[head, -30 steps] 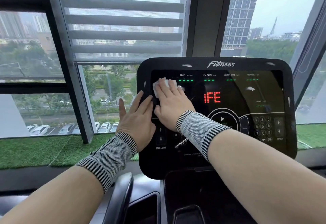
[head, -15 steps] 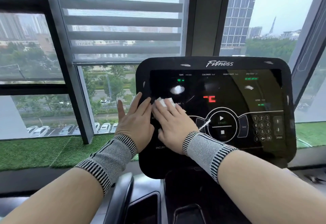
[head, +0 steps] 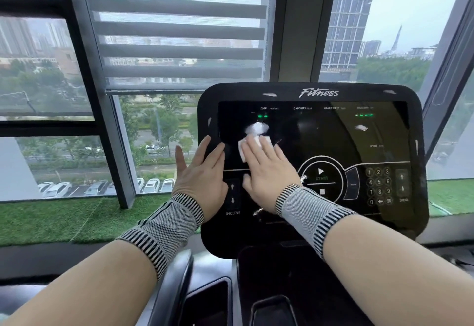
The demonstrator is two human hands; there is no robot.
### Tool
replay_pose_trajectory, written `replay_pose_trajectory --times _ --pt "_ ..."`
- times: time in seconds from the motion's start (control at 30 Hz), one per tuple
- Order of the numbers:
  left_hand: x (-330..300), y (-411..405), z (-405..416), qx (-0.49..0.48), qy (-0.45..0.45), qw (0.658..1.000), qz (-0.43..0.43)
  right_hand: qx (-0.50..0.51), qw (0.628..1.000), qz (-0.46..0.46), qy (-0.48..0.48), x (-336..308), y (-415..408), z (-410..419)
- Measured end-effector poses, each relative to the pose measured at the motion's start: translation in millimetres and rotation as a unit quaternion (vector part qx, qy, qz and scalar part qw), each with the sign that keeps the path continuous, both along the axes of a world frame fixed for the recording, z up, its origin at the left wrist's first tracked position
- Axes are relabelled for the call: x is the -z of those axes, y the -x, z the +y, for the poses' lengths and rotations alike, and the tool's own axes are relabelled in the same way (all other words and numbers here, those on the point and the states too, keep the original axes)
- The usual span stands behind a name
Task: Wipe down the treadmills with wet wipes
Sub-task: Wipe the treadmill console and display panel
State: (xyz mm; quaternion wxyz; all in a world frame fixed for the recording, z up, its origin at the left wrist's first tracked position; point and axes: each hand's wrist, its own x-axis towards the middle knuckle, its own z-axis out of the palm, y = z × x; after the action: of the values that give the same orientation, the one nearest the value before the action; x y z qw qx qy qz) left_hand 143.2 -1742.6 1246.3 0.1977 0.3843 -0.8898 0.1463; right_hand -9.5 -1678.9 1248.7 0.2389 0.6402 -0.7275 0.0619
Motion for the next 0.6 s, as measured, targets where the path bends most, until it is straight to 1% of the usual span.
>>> replay_pose_trajectory --times 0.07,0.17,0.2,0.33,0.43,0.5,0.6 --pt "0.9 0.5 -0.2 -0.001 -0.008 1.0 -0.001 -0.006 1.0 -0.01 0.012 -7.9 -9.5 -8.1" --pt "-1.2 -0.7 -0.8 0.007 -0.017 1.0 0.006 -0.053 0.998 0.035 -0.016 7.0 -10.7 -3.7" --pt "-1.0 -1.5 -1.7 0.011 -0.016 1.0 0.007 -0.059 0.997 0.04 -0.011 11.2 -4.7 1.3" --pt "2.8 -3.3 -4.5 0.012 -0.003 1.0 0.018 -0.015 0.999 -0.004 0.029 -3.7 6.9 -2.0" --pt "4.3 -1.8 -4.5 0.01 0.013 1.0 0.012 -0.041 0.998 -0.009 0.04 -8.1 0.8 -12.9" --pt "2.1 -2.7 -4.9 0.007 0.002 1.0 -0.002 -0.084 0.993 -0.01 0.079 -2.7 3.5 -13.4" --pt "-3.3 -3.6 -4.0 0.012 -0.01 1.0 -0.009 -0.115 0.977 -0.034 0.178 2.9 11.1 -14.6"
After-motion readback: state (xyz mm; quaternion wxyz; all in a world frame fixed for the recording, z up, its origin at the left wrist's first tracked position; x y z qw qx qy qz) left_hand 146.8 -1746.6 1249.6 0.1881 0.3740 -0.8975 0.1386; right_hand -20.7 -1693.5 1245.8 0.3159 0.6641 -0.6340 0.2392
